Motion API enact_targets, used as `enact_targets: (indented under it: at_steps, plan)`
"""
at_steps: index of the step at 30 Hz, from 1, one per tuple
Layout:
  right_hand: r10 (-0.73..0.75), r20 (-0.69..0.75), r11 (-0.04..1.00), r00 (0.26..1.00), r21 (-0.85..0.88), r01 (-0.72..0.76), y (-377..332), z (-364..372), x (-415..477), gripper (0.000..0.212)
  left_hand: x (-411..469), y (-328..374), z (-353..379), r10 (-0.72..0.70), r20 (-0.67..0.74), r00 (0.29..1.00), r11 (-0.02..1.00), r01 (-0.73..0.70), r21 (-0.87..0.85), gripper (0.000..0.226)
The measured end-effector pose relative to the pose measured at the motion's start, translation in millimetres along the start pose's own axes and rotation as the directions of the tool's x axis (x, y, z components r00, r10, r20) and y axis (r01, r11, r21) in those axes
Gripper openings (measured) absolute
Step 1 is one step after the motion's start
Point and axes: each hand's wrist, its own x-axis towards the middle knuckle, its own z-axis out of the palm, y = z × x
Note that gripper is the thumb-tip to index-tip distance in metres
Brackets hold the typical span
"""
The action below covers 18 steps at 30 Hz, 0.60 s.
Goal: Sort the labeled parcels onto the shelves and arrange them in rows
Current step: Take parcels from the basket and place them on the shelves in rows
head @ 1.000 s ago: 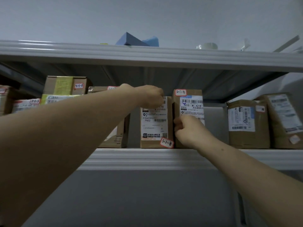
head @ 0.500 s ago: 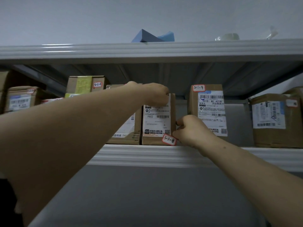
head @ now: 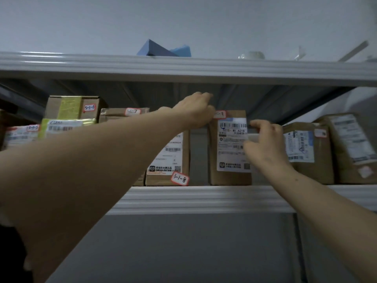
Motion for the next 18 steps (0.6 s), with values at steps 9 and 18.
enact_targets:
  at_steps: [9,18]
  plan:
    - [0.204,0.559,0.960,0.804,0.047,-0.276,26,7,-2,0.037,19,20,19,-0.062,0.122,0.991,0.991,0.075,-0.108,0.033]
    - [0.062,0.566,0.998,0.822,-0.008,-0.069,12,26,-13,0.036,4,2,3,-0.094,0.109,0.990,0.995,0.096,-0.011,0.036]
